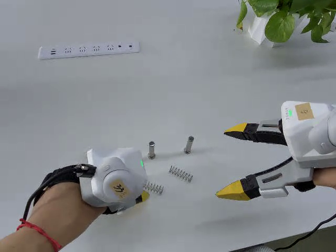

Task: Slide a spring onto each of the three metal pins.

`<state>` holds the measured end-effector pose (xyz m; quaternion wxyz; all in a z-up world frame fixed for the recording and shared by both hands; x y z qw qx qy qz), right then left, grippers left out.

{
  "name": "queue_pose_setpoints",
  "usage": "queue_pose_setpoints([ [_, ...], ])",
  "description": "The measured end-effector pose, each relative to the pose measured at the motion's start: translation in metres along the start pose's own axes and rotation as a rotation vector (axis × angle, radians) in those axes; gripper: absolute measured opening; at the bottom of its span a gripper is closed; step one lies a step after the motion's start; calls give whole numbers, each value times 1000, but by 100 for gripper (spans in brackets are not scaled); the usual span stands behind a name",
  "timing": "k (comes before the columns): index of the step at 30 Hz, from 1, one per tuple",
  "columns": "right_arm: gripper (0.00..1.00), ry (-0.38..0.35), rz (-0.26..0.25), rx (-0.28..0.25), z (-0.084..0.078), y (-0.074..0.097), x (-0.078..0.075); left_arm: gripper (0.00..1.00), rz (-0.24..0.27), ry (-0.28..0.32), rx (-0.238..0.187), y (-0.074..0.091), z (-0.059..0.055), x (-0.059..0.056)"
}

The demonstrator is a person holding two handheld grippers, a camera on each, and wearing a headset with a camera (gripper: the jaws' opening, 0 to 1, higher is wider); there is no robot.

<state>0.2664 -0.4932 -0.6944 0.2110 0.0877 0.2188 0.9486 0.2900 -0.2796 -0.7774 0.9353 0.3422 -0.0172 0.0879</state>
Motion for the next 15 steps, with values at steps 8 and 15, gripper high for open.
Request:
queue_pose_setpoints([
  [8, 75, -1, -2, -3, 0, 0, 1, 10, 9, 30, 7, 1, -2, -3],
  [15, 75, -5, -6, -5, -3, 0, 0, 8, -2, 48, 11, 2, -3, -4],
])
Point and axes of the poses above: the centre of the closed fingertips' face, and the gripper's own axes: y roughly backward along the fingers, x roughly to its left, z roughly out of its top, the point moved 8 cm from there along y, roughly backward along the fingers, and after that the axes turned 15 degrees about -x, right-handed, at the moved point
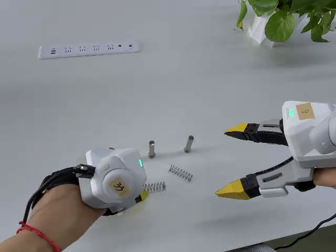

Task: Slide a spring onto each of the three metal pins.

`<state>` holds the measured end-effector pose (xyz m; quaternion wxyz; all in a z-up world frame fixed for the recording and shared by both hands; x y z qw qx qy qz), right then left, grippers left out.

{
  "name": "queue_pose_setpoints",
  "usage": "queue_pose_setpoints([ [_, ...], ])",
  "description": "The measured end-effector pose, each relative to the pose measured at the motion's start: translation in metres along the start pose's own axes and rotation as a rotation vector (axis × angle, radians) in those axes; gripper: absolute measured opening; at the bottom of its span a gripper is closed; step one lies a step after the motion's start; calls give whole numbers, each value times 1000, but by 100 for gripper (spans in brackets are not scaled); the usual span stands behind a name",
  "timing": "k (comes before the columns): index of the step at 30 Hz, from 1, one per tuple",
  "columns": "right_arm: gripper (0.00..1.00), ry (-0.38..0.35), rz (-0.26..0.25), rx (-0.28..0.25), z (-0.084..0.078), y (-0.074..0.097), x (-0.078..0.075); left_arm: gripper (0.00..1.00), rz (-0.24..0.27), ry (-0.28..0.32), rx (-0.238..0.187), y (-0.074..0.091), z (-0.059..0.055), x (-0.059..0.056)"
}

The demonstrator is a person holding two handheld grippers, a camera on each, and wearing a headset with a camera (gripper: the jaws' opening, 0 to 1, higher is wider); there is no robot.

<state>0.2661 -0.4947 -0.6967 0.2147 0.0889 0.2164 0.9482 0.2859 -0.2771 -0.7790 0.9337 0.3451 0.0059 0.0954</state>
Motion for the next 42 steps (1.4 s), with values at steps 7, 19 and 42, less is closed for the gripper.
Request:
queue_pose_setpoints([
  [7, 75, -1, -4, -2, 1, 0, 1, 8, -7, 1, -1, 0, 0, 1],
  [19, 74, -11, -3, 3, -1, 0, 3, 7, -8, 26, -29, 0, -1, 1],
  [42, 73, -9, 14, 6, -1, -5, 7, 7, -12, 81, -64, 4, -1, -7],
])
Point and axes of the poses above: the centre of the closed fingertips' face, and the gripper's own axes: y roughly backward along the fingers, x roughly to its left, z roughly out of its top, the point moved 8 cm from there along y, roughly backward along the fingers, and after that the axes turned 15 degrees about -x, right-handed, at the moved point
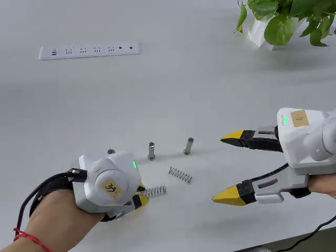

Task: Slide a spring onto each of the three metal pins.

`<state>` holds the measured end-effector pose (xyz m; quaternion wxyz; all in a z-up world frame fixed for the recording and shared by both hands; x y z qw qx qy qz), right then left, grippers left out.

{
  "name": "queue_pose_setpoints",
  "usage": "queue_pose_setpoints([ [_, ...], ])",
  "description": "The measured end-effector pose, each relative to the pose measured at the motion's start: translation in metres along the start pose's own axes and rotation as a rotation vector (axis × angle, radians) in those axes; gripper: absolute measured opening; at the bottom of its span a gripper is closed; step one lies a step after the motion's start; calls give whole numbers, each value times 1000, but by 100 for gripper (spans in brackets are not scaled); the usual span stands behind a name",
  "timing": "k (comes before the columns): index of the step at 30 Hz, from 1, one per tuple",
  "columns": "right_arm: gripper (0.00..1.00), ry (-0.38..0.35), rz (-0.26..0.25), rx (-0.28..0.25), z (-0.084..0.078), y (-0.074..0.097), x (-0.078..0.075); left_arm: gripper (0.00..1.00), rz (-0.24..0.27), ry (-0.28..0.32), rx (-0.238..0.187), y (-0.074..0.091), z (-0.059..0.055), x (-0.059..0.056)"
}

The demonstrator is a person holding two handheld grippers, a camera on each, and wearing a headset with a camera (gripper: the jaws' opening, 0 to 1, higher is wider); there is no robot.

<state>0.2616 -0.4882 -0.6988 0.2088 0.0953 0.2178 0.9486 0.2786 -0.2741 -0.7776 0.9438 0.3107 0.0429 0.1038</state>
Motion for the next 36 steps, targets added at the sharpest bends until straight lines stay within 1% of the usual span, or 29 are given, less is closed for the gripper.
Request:
queue_pose_setpoints([
  [4, 72, -1, 6, 0, 0, 0, 0, 7, 1, 13, -16, 2, 1, -2],
  [8, 72, 3, 15, 7, -1, -2, 1, 7, 1, 13, -18, 3, -1, -3],
  [13, 71, 5, 17, 3, 1, -3, 2, 7, 2, 14, -17, 4, -1, -4],
  [24, 71, 4, 22, 1, 0, -4, 4, 7, 5, 14, -42, 8, 4, -5],
  [26, 71, 5, 25, 1, 0, -5, 5, 7, 2, 15, -53, 11, 6, -6],
  [31, 70, 7, 37, -5, 4, -8, 7, 7, 9, 29, -94, 18, 12, -8],
  [36, 67, 20, 67, -4, 9, -16, 14, 7, 17, 34, -154, 30, 20, -10],
])
Point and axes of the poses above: the centre of the closed fingertips' face, and the gripper's own axes: y roughly backward along the fingers, x roughly to its left, z roughly out of its top, the point moved 8 cm from there along y, roughly backward along the fingers, and after that the axes turned 15 degrees about -x, right-handed, at the moved point
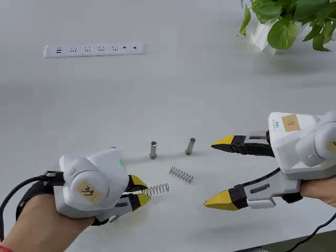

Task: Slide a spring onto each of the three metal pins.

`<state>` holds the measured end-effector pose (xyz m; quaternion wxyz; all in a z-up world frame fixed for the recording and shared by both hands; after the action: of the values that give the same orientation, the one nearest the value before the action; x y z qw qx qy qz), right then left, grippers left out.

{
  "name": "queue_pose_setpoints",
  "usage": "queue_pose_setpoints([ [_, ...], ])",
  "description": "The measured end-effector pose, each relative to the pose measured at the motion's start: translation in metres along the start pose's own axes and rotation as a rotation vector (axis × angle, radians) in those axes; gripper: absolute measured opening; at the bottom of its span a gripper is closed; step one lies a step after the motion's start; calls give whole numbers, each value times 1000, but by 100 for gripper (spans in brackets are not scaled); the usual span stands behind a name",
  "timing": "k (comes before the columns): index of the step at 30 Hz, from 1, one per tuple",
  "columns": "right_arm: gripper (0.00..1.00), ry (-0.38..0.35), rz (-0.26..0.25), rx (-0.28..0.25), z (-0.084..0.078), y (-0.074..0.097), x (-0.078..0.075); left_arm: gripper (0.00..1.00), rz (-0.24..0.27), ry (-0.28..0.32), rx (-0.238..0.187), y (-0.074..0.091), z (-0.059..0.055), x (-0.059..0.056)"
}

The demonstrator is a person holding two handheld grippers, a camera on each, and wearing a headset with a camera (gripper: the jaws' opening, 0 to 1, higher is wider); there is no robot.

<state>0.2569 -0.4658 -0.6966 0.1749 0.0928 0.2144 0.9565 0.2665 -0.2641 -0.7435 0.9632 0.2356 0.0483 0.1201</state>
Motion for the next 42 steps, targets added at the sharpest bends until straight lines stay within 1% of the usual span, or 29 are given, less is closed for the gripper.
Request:
queue_pose_setpoints([
  [3, 65, 5, 18, -9, 6, -4, 3, 7, 12, 2, -33, 8, 7, 0],
  [4, 64, 6, 25, -17, 9, -6, 4, 7, 16, 9, -53, 11, 10, 0],
  [7, 62, 1, 39, -44, 17, -10, 5, 7, 27, 7, -82, 19, 17, 0],
  [9, 58, 2, 52, -58, 24, -13, 7, 7, 33, 13, -114, 24, 24, 0],
  [13, 55, 7, 68, -89, 37, -18, 9, 7, 39, 12, -171, 34, 37, -1],
  [16, 49, -2, 88, -119, 46, -20, 11, 7, 43, 10, -200, 40, 44, -2],
  [20, 39, -34, 119, -155, 55, -22, 15, 7, 52, 13, -237, 46, 52, -2],
  [23, 35, -46, 134, -174, 61, -24, 16, 7, 48, 21, -280, 51, 60, -3],
  [25, 33, -58, 141, -188, 64, -24, 16, 7, 45, 19, -294, 53, 63, -4],
  [29, 25, -78, 169, -210, 71, -22, 19, 7, 34, 18, -323, 57, 68, -6],
  [31, 23, -89, 173, -217, 74, -22, 20, 7, 27, 25, -338, 57, 70, -8],
  [34, 21, -98, 184, -227, 75, -23, 21, 7, 22, 35, -353, 57, 72, -9],
  [36, 17, -106, 198, -235, 77, -22, 23, 7, 22, 32, -354, 57, 72, -10],
  [39, 12, -109, 211, -238, 79, -22, 26, 7, 21, 44, -372, 59, 73, -10],
  [42, 12, -109, 211, -236, 80, -22, 26, 7, 22, 52, -381, 59, 73, -10],
])
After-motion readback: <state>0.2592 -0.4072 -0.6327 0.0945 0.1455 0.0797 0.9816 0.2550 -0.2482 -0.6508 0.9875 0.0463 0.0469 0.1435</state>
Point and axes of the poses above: the centre of the closed fingertips' face, and the gripper's own axes: y roughly backward along the fingers, x roughly to its left, z roughly out of its top, the point moved 8 cm from there along y, roughly backward along the fingers, and after that the axes turned 15 degrees about -x, right-handed, at the moved point
